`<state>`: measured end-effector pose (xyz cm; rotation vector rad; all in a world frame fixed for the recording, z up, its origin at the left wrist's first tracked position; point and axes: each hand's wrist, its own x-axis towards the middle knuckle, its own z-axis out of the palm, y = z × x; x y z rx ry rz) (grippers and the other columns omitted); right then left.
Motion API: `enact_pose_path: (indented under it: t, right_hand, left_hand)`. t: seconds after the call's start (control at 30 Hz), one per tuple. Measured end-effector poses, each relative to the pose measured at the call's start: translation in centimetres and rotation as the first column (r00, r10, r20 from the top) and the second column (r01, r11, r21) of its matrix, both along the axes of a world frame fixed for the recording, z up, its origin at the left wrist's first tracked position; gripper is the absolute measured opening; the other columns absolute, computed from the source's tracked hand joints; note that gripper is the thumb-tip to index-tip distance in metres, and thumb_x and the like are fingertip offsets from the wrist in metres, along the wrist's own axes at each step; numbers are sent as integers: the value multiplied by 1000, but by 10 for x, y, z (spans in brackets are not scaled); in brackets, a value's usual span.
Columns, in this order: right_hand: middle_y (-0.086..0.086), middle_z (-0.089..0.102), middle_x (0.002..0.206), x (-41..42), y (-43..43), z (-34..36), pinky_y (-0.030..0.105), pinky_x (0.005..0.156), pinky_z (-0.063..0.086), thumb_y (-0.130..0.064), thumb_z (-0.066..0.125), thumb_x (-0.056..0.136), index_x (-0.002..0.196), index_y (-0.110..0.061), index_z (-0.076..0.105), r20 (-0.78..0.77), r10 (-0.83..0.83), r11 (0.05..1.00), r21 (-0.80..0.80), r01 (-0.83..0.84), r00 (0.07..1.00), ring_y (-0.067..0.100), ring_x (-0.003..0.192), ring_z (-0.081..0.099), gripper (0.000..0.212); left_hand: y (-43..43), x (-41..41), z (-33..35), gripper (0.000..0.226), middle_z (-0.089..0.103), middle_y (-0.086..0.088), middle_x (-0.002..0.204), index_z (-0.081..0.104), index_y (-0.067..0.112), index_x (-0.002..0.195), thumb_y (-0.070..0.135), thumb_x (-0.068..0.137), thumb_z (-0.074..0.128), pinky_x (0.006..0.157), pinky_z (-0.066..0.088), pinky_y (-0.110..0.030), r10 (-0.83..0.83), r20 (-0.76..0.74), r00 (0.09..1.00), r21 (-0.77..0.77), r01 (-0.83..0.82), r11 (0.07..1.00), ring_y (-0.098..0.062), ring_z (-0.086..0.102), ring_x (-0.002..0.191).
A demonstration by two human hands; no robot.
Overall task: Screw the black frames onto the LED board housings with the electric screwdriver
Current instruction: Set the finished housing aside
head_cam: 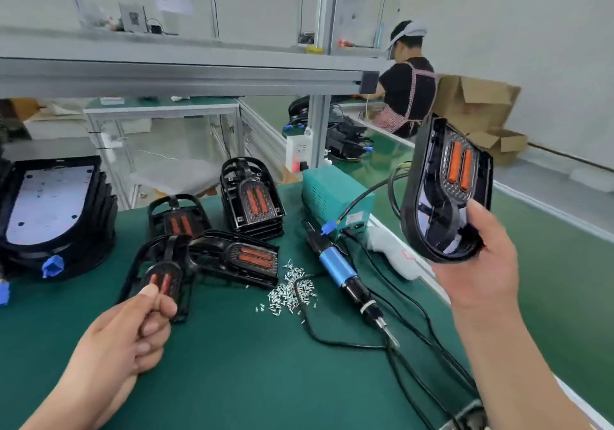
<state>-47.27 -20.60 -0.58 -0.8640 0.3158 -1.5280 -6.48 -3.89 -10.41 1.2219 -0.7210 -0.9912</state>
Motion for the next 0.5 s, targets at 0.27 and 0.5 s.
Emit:
enact_pose_path:
  t: [0.27,0.5]
  right_hand:
    - [-4,78,116,-56,-20,-9,44,100,56,-28,58,103,105,-22,81,-2,-198,980,36,198,980,23,119,70,24]
    - [2,78,122,-89,-44,-38,42,82,65,-24,52,108,109,-25,85,-137,-390,896,173,410,910,24,114,74,33]
  left_hand:
    - [-9,11,-6,51,34,0,58,68,12,72,39,110,45,49,16,-17,-24,1,1000,39,24,999,-9,26,36]
    - [-17,18,-11,49,30,-2,60,61,2,85,39,112,41,54,11,-18,-1,-57,998,103,6,995,-11,20,35]
